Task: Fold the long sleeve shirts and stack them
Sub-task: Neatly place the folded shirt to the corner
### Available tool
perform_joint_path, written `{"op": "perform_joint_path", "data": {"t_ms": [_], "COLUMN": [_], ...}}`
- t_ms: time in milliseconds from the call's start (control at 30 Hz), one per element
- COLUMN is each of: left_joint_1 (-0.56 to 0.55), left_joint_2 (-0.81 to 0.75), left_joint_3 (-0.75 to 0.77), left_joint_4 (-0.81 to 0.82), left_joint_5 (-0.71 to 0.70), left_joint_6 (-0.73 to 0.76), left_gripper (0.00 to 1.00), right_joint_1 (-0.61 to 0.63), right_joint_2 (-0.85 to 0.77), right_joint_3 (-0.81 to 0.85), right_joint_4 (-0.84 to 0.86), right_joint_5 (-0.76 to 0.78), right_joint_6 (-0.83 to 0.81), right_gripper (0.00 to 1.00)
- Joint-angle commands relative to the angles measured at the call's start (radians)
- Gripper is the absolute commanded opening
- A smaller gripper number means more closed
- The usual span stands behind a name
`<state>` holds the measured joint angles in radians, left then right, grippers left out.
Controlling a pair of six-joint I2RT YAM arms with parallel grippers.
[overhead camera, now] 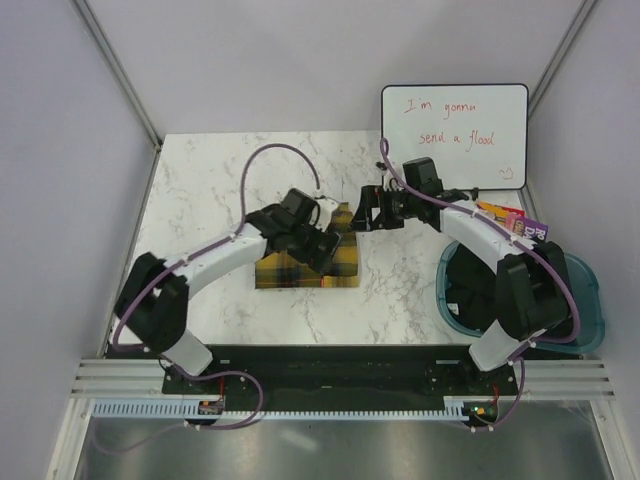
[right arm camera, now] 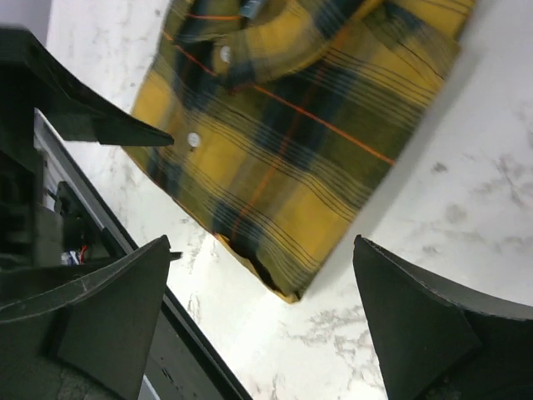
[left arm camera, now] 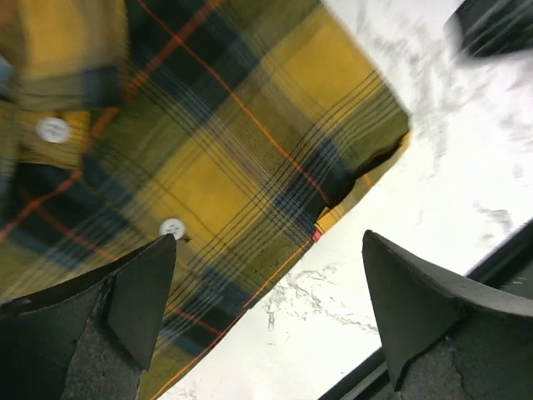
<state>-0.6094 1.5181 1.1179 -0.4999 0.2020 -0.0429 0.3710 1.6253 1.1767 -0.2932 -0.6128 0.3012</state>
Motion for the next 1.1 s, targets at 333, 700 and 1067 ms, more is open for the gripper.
{"op": "perform_joint_path", "data": {"t_ms": [333, 700, 1067], "left_joint_1": [0.204, 0.729, 0.879], "left_joint_2": [0.427, 0.411, 0.538], "left_joint_3": [0.108, 0.120, 0.393], "left_joint_4": [-0.187, -0.328, -0.388], "left_joint_5": [-0.081, -0.056, -0.026], "left_joint_6": [0.213, 0.668, 0.851], "left_gripper": [0.91, 0.87, 0.87], "right_joint_1": [-0.122, -0.142, -0.142], "right_joint_2": [-0.053, -0.032, -0.013], "right_joint_3": [0.090, 0.123, 0.164], "right_joint_4": [-0.172, -0.193, -0.205], "right_joint_5": [0.116, 0.114, 0.122], "right_joint_6": [-0.114, -0.134, -0.128], "right_gripper": [0.98, 0.98, 0.98]}}
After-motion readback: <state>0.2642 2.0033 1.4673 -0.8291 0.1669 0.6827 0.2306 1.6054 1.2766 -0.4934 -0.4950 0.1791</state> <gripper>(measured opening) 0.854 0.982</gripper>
